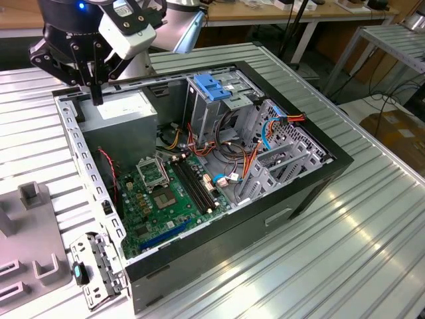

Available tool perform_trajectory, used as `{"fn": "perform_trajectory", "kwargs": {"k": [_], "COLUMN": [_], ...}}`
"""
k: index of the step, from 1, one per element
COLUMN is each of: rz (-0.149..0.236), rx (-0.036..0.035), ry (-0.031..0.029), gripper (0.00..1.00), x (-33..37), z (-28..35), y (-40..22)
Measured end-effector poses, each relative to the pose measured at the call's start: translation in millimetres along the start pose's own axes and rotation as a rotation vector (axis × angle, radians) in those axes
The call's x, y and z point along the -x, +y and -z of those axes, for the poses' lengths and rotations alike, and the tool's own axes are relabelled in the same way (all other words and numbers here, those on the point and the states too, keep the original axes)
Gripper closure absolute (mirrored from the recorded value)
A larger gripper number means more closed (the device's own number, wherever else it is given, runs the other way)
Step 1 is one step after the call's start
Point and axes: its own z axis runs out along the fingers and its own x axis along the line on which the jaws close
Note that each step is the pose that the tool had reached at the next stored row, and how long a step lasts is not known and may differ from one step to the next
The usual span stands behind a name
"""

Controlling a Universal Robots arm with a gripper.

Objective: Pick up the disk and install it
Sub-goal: 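Reach for the disk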

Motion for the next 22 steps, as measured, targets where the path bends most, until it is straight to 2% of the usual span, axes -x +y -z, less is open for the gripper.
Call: {"fn": "perform_trajectory", "kwargs": {"k": [22], "rz": [0.000], "rx": [0.0000], "ry": [0.0000], "gripper": [0.89], "x": [-8.7], "z": [0.2], "y": [-0.6]}}
